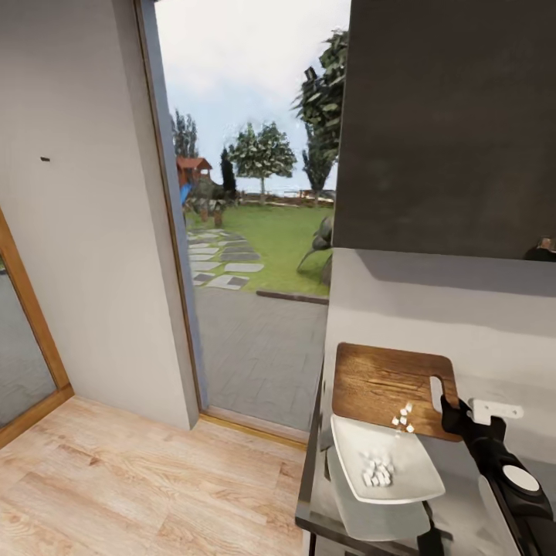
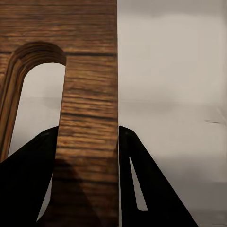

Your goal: In the kitchen, take the Vidalia onion out of the sink, dice it on the chopping board with the paring knife, put the diced onion into the bowl on the countertop, then place both the paring knife and the chopping board into the sink.

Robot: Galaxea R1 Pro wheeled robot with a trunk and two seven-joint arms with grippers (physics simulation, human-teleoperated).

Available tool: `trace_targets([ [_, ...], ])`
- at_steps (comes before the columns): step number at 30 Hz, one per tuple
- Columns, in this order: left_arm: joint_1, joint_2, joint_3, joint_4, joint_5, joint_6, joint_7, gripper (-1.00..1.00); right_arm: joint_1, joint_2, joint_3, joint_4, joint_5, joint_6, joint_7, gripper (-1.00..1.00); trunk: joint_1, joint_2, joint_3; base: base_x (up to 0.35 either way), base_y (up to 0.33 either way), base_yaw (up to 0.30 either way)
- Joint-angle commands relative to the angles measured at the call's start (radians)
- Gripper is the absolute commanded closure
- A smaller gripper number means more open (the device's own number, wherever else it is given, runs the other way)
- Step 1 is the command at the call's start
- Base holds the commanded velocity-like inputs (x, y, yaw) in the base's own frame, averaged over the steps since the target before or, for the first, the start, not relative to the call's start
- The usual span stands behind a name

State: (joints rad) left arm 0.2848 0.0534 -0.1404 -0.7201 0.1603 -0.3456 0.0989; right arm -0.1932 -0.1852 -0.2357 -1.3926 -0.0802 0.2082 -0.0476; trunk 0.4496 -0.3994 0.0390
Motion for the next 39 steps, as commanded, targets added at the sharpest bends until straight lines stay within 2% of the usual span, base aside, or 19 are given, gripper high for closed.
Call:
trace_targets([
  [1,0.0,0.002,-0.008,-0.001,0.01,-0.003,0.008,-1.0,0.0,0.0,0.001,0.003,-0.008,0.004,-0.005,1.0,0.0,-0.001,0.0,0.0,0.0,0.0],
  [7,-0.001,0.002,-0.008,-0.001,0.009,-0.003,0.008,-1.0,0.0,0.0,0.001,0.007,-0.009,0.001,-0.005,1.0,0.0,-0.001,0.0,-0.044,0.0,0.0],
  [12,-0.001,0.002,-0.008,-0.001,0.01,-0.003,0.008,-1.0,0.0,0.0,0.002,0.016,-0.009,-0.054,-0.005,1.0,0.0,-0.001,0.0,-0.147,0.0,0.0],
  [27,0.0,0.002,-0.008,0.01,0.008,-0.003,0.008,-1.0,0.0,0.0,0.001,0.023,-0.01,-0.059,-0.006,1.0,0.0,-0.001,0.0,-0.003,0.0,0.0],
  [37,0.0,-0.006,-0.008,0.011,0.008,-0.003,0.008,-1.0,0.0,0.001,-0.004,0.019,-0.013,-0.044,-0.019,1.0,0.0,-0.001,0.0,-0.031,-0.258,0.0],
  [39,0.0,-0.006,-0.008,0.011,0.008,-0.003,0.008,-1.0,0.0,0.001,-0.005,0.014,-0.015,-0.01,-0.021,1.0,0.0,-0.001,0.0,-0.176,-0.281,0.0],
])
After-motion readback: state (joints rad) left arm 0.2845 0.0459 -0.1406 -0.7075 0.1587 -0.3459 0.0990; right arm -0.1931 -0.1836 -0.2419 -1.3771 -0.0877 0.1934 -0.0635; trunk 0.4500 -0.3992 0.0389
